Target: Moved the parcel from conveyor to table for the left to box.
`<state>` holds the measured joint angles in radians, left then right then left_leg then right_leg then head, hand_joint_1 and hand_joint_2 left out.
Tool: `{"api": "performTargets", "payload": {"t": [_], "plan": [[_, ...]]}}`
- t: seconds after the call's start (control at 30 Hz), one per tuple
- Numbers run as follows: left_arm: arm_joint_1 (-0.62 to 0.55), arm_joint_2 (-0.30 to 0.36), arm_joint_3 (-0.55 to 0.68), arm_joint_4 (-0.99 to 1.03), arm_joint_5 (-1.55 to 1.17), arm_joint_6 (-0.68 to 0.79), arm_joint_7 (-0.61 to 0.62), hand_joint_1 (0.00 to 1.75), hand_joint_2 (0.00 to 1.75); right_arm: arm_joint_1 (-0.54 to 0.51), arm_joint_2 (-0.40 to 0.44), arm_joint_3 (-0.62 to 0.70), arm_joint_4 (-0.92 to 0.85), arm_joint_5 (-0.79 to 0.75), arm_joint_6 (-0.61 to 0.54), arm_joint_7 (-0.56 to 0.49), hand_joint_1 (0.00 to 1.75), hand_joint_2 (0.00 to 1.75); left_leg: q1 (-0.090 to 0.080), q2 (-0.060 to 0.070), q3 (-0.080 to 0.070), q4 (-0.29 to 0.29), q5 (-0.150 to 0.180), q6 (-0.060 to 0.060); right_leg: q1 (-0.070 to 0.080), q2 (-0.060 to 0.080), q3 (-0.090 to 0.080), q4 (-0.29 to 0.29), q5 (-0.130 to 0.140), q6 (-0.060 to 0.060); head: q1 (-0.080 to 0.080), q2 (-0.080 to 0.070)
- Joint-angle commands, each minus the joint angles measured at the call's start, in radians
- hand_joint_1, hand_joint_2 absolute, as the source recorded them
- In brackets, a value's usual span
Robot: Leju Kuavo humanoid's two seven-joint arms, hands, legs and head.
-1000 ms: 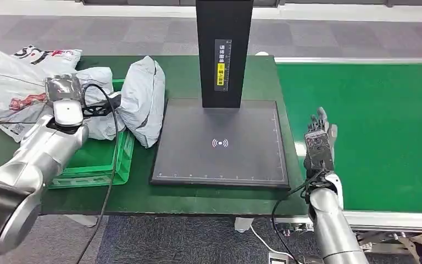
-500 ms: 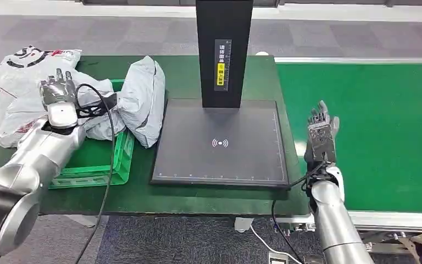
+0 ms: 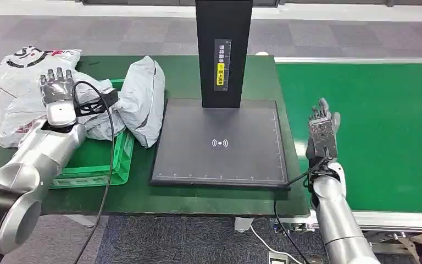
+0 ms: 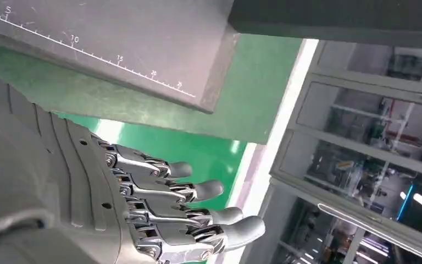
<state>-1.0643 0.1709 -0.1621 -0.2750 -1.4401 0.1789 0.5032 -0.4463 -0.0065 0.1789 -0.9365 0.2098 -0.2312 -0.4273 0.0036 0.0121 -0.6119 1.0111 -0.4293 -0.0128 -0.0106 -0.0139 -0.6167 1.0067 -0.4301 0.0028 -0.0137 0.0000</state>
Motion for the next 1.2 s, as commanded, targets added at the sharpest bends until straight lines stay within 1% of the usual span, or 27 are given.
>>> {"api": "performTargets", "payload": {"t": [0.03,0.63,0.67,0.77,0.8,0.93,1.0,1.2], "plan": [[-0.048,-0.023,0.077,0.038,0.003,-0.002,0.000,0.00,1.75,-0.049,-0.015,-0.009,0.077,-0.003,0.000,0.001,0.00,0.00,0.001,-0.001,0.000,0.001,0.000,0.000,0.001,0.000,0.001,0.000,0.000,0.000,0.000,0.000],[-0.048,-0.023,0.077,0.038,0.003,-0.002,0.000,0.00,1.75,-0.049,-0.015,-0.009,0.077,-0.003,0.000,0.001,0.00,0.00,0.001,-0.002,0.000,0.000,0.000,0.000,0.001,0.000,0.001,-0.001,0.000,0.000,0.000,0.000],[-0.046,-0.024,0.082,0.036,0.005,0.011,-0.007,0.00,1.75,-0.054,-0.013,-0.010,0.088,-0.007,-0.003,-0.003,0.00,0.00,0.002,-0.002,0.003,-0.001,-0.001,0.001,0.001,0.000,0.004,-0.003,0.000,0.000,0.000,0.000],[-0.063,-0.036,0.112,0.039,0.017,0.064,-0.018,0.00,1.75,-0.089,-0.011,-0.008,0.141,-0.020,-0.011,-0.017,0.00,0.00,0.001,-0.002,0.002,0.000,-0.001,0.000,0.001,0.000,0.002,-0.001,0.000,0.000,0.000,0.000],[-0.071,-0.040,0.119,0.040,0.021,0.059,-0.017,0.00,1.75,-0.099,-0.011,-0.004,0.158,-0.020,-0.012,-0.018,0.00,0.00,0.001,-0.001,0.000,0.001,0.000,0.000,0.001,0.000,0.000,0.000,0.000,0.000,0.000,0.000],[-0.084,-0.051,0.140,0.045,0.031,0.007,-0.012,0.00,1.75,-0.128,-0.007,-0.003,0.210,-0.028,-0.022,-0.036,0.00,0.00,0.001,-0.002,0.000,0.001,0.000,0.000,0.001,0.000,0.001,0.000,0.000,0.000,0.000,0.000],[-0.086,-0.058,0.154,0.037,0.034,0.028,-0.018,0.00,1.75,-0.131,-0.009,-0.004,0.219,-0.034,-0.032,-0.042,0.00,0.00,0.001,-0.002,0.000,0.001,0.000,0.000,0.001,0.000,0.001,0.000,0.000,0.000,0.000,0.000],[-0.091,-0.060,0.152,0.037,0.031,0.029,-0.017,0.00,1.75,-0.131,-0.011,-0.006,0.220,-0.036,-0.033,-0.041,0.00,0.00,0.001,-0.001,0.000,0.001,0.000,0.000,0.001,0.000,0.000,0.000,0.000,0.000,0.000,0.000]]}}
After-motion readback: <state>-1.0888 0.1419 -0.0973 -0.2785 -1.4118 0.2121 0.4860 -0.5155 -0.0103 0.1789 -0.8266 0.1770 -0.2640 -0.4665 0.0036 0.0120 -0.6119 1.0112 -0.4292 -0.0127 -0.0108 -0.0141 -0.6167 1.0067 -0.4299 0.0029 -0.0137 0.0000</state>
